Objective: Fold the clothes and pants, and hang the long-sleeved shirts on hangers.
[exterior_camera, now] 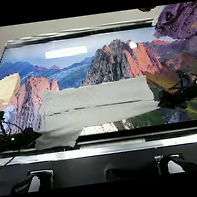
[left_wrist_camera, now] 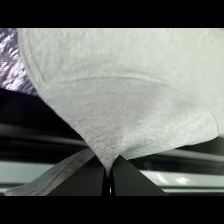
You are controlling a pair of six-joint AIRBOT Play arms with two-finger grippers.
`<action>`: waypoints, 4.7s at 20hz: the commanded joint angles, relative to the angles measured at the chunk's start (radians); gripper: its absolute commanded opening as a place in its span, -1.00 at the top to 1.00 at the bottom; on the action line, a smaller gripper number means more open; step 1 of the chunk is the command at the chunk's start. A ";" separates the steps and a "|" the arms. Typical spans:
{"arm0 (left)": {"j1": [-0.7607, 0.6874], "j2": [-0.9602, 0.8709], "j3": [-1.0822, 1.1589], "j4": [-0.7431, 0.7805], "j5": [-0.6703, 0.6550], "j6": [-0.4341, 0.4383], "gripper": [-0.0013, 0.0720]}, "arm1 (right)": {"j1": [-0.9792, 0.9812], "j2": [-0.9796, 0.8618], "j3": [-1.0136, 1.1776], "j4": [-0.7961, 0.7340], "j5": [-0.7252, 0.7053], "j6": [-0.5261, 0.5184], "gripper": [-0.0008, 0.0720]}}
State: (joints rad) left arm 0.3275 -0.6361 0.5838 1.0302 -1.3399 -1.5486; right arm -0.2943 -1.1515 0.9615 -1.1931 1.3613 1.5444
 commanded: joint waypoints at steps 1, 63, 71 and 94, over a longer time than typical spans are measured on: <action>-0.039 -0.094 0.027 -0.051 0.151 -0.003 0.91 | 0.017 -0.034 0.010 0.060 -0.117 -0.021 0.88; -0.560 -1.007 0.868 -0.083 0.423 -0.260 0.91 | 0.043 -0.408 0.697 0.045 0.049 0.122 0.88; -0.926 -1.290 1.076 -0.343 0.511 -0.284 0.91 | 0.043 -0.145 0.697 -0.094 0.161 0.195 0.88; -0.808 -1.352 1.483 -0.036 0.110 -0.396 0.92 | 0.224 -0.153 0.697 -0.050 0.031 0.389 0.88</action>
State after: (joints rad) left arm -0.5854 -2.1078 2.0659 0.7574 -1.0275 -1.9511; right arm -0.1726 -1.2991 1.6577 -1.2549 1.4502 1.8462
